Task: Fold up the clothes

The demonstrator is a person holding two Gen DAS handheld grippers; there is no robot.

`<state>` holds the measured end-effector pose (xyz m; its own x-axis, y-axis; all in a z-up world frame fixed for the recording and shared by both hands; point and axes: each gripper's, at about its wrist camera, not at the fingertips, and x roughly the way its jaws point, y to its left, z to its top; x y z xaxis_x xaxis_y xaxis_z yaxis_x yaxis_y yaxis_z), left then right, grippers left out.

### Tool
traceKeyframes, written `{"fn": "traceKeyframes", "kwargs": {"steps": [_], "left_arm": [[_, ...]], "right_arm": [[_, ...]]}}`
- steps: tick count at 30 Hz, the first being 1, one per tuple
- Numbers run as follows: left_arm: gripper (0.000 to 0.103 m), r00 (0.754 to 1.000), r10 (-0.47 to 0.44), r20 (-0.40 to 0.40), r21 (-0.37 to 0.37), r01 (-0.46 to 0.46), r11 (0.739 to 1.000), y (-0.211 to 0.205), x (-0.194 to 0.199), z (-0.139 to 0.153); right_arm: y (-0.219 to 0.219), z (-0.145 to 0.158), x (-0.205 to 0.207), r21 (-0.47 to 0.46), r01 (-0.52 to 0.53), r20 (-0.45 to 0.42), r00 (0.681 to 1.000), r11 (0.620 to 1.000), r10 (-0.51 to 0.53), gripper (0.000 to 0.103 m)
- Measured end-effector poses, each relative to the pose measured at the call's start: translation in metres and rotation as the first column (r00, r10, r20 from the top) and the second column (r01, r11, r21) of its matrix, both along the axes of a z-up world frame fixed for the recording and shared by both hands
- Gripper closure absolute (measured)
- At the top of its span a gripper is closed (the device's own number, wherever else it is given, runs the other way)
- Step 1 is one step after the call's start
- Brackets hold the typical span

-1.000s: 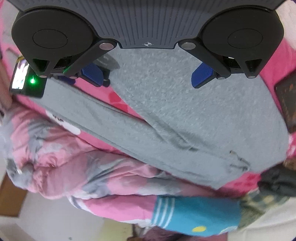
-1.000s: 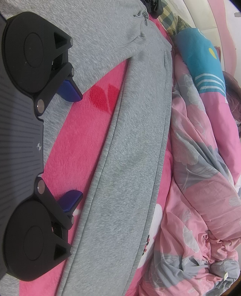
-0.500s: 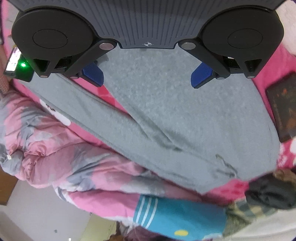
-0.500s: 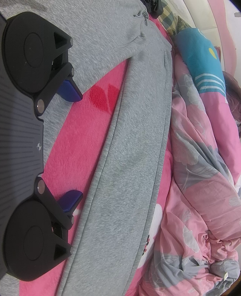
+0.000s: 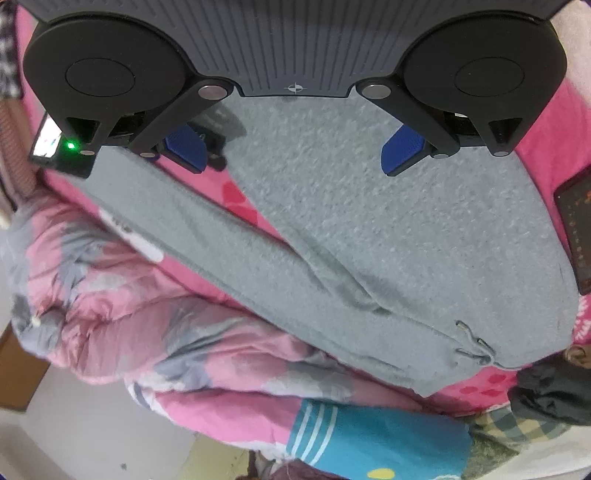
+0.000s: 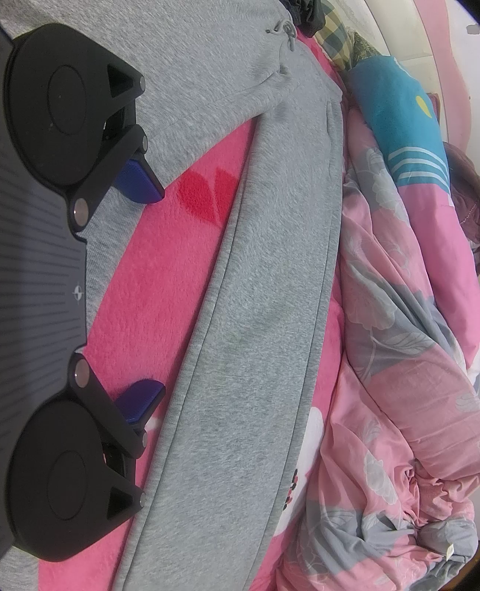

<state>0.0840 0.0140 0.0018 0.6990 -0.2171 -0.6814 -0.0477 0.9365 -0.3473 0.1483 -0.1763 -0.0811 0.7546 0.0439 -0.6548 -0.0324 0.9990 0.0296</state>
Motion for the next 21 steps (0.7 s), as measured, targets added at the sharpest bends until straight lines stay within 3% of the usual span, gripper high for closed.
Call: {"fn": "traceKeyframes", "kwargs": {"steps": [21], "left_arm": [[0.002,1.000,0.023,-0.013,0.025,-0.022,0.999,0.0048,0.0031,-0.0055]], "right_arm": [[0.0006,0.0005,-0.0001,0.001,0.000,-0.002,1.000,1.000,0.000,0.000]]}}
